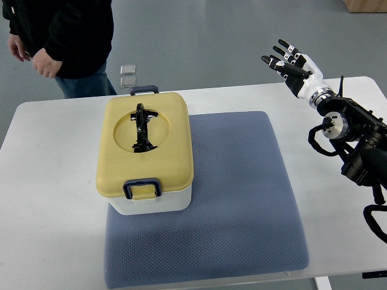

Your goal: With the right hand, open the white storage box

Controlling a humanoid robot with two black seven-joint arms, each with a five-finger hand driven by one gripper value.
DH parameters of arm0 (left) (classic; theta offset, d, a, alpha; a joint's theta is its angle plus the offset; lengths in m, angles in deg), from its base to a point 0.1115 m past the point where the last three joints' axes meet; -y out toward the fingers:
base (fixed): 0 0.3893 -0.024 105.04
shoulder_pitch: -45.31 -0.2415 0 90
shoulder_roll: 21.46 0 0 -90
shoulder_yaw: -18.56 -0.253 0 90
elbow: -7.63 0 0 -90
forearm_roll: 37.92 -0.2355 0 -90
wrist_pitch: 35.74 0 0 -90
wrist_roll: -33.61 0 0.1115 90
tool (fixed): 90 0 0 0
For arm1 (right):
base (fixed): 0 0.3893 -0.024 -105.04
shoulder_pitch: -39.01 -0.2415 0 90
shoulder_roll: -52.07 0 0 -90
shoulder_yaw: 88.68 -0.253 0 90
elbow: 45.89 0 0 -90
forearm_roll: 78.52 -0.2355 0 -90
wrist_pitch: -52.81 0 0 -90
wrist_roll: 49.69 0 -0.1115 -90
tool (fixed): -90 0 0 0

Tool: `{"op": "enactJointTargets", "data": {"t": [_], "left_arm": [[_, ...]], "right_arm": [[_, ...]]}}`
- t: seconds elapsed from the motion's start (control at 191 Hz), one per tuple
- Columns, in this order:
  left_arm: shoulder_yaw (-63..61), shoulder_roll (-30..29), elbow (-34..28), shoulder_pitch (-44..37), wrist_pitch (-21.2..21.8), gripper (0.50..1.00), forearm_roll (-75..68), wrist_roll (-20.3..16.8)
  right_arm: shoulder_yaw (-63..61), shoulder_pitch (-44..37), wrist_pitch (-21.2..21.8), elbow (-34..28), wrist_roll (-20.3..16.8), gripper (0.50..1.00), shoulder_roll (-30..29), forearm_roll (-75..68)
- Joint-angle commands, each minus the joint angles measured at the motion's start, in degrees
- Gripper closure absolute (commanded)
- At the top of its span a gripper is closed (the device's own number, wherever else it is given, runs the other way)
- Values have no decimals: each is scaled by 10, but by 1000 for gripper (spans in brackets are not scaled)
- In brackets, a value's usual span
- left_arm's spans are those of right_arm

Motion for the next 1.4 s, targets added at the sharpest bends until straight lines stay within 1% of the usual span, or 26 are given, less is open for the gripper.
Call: {"op": "enactJointTargets", "data": {"t": [0.0,0.951,1.301,1.395], "left_arm": [[0,0,0,0,0,500,0,0],[-1,0,-3,0,0,500,0,2],[-1,0,-3,0,1,500,1,2],[-1,0,-3,0,0,500,1,2]], "right_arm": [[0,-1,1,0,0,574,0,0],[0,-2,3,-2,0,574,1,0],[10,-26,3,-3,0,574,11,9],[25,-31,11,-12,0,574,19,9]]}}
